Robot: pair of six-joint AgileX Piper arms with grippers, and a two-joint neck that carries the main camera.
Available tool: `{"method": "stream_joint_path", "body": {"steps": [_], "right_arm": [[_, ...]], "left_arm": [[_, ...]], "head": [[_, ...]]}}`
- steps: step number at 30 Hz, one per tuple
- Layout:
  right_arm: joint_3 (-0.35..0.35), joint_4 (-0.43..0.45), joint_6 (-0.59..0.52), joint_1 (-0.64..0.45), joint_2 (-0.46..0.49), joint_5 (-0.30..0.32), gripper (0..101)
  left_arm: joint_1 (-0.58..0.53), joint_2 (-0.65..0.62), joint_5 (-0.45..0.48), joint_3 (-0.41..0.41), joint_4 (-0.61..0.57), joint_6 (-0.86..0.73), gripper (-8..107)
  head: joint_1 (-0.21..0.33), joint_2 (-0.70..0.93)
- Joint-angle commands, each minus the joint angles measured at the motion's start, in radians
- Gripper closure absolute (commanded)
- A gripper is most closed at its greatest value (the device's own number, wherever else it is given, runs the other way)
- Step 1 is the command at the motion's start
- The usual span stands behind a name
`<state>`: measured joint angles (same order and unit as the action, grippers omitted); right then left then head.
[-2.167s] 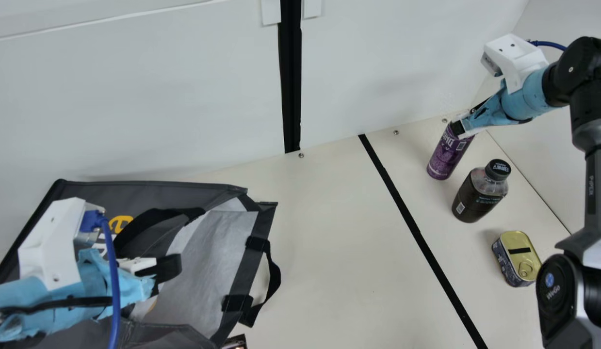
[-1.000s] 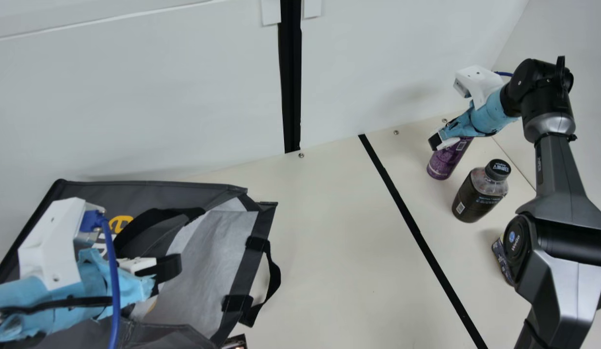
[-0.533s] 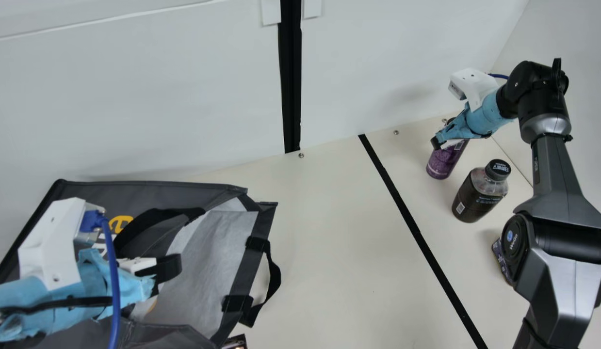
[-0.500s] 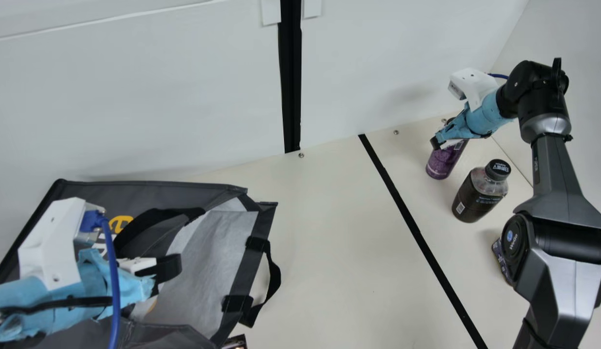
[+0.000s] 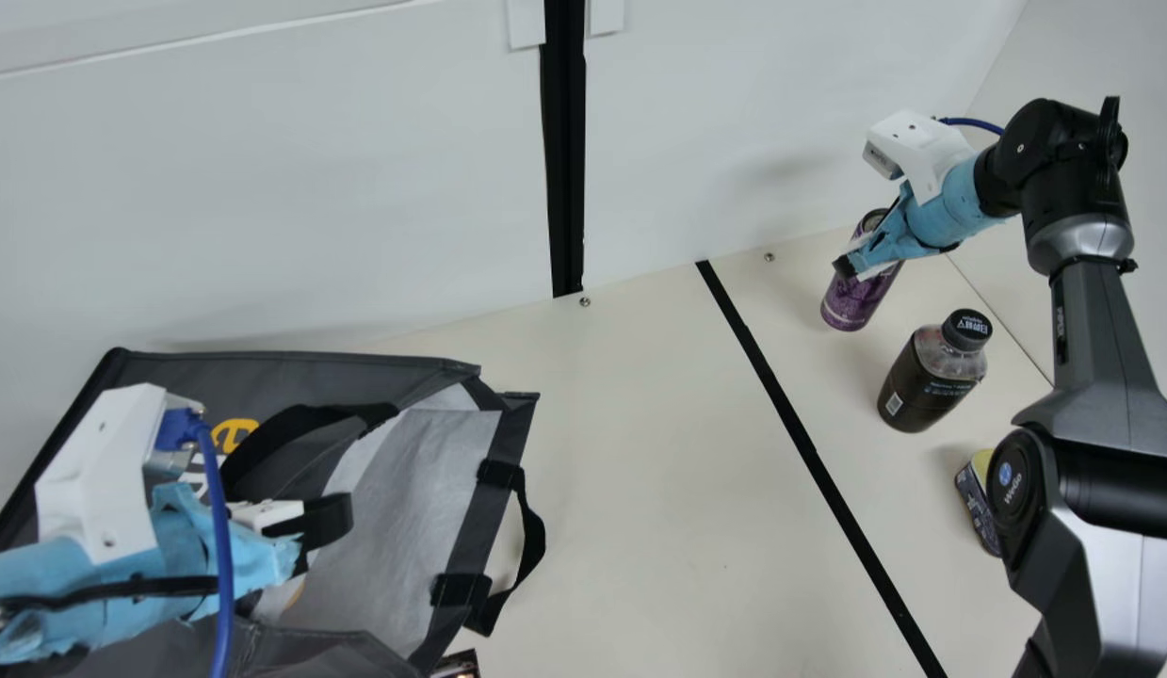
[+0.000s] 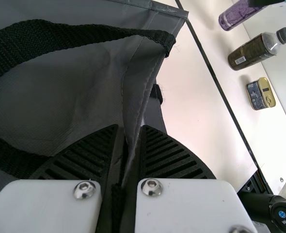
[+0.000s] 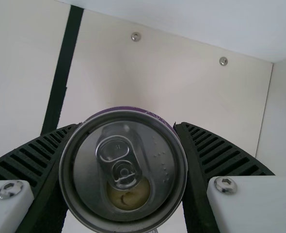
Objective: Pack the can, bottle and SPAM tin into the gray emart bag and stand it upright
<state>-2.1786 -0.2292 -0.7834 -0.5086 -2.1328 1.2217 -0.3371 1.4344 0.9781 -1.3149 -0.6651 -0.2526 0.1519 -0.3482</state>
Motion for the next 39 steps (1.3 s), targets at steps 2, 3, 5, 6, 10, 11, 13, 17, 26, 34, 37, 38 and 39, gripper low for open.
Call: {"method": "stream_joint_path", "body": {"steps": [2, 3, 5, 6, 10, 11, 13, 17, 26, 34, 37, 38, 39], "right_arm": [[0.026, -0.005, -0.021, 0.002, 0.027, -0.002, 101], [0.036, -0.007, -0.027, 0.002, 0.037, -0.002, 101], [0.057, -0.011, -0.041, 0.004, 0.059, -0.002, 101], [0.069, -0.013, -0.049, 0.004, 0.071, -0.002, 101], [0.114, -0.018, -0.08, 0.005, 0.117, -0.002, 101], [0.127, -0.019, -0.09, 0.006, 0.13, -0.002, 101], [0.151, -0.021, -0.11, 0.006, 0.153, -0.002, 101], [0.205, -0.026, -0.153, 0.007, 0.202, -0.002, 101], [0.337, -0.044, -0.251, 0.007, 0.318, -0.002, 101], [0.46, -0.07, -0.316, 0.001, 0.414, -0.002, 101], [0.506, -0.079, -0.336, -0.002, 0.448, -0.002, 101], [0.521, -0.081, -0.343, -0.003, 0.459, -0.002, 101], [0.535, -0.084, -0.35, -0.005, 0.47, -0.002, 101]], "left_arm": [[0.0, 0.0, 0.0, 0.0, 0.0, 0.0, 107], [0.0, 0.0, 0.0, 0.0, 0.0, 0.0, 107], [0.0, 0.0, 0.0, 0.0, 0.0, 0.0, 107], [0.0, 0.0, 0.0, 0.0, 0.0, 0.0, 107], [0.0, 0.0, 0.0, 0.0, 0.0, 0.0, 107], [0.0, 0.0, 0.0, 0.0, 0.0, 0.0, 107], [0.0, 0.0, 0.0, 0.0, 0.0, 0.0, 107], [0.0, 0.0, 0.0, 0.0, 0.0, 0.0, 107], [0.0, 0.0, 0.0, 0.0, 0.0, 0.0, 107], [0.0, 0.0, 0.0, 0.0, 0.0, 0.0, 107], [0.0, 0.0, 0.0, 0.0, 0.0, 0.0, 107], [0.0, 0.0, 0.0, 0.0, 0.0, 0.0, 107], [0.0, 0.0, 0.0, 0.0, 0.0, 0.0, 107]], "head": [[0.023, -0.001], [0.023, -0.001], [0.023, -0.001], [0.023, -0.001], [0.023, -0.001], [0.023, -0.001], [0.023, -0.001], [0.023, -0.001], [0.023, -0.001], [0.023, -0.001], [0.023, -0.001], [0.023, -0.001], [0.023, -0.001]]}}
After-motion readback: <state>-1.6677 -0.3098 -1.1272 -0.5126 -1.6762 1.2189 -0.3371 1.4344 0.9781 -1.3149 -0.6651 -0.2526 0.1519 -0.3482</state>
